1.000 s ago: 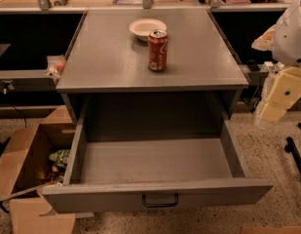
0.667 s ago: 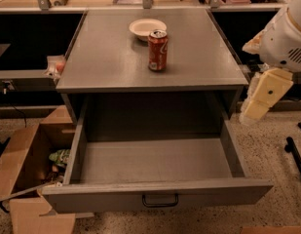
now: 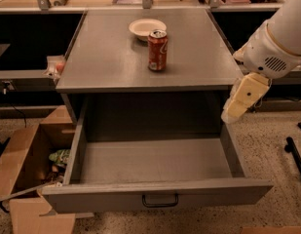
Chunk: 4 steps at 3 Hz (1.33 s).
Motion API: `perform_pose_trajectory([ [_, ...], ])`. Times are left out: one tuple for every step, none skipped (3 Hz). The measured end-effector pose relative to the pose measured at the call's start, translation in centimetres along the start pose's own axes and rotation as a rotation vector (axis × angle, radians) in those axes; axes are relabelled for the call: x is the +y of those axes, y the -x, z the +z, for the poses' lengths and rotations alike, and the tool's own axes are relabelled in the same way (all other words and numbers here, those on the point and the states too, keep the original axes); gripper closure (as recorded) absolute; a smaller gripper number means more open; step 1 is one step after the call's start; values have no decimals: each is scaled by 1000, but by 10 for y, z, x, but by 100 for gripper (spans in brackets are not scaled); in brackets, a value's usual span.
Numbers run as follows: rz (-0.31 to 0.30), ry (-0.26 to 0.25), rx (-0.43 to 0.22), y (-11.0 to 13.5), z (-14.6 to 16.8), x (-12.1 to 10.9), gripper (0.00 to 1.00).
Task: Place coke can into top drawer
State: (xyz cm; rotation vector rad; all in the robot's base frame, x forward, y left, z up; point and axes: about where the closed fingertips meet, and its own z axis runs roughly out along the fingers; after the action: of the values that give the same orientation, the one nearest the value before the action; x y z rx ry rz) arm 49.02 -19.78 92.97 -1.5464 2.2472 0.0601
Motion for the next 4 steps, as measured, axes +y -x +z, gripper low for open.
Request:
perform_pose_trajectory([
  [58, -49, -70, 16, 19, -26, 0],
  [109, -112, -175, 42, 34, -63, 0],
  [128, -146, -332, 87, 50, -97, 0],
  [128, -146, -332, 87, 50, -97, 0],
])
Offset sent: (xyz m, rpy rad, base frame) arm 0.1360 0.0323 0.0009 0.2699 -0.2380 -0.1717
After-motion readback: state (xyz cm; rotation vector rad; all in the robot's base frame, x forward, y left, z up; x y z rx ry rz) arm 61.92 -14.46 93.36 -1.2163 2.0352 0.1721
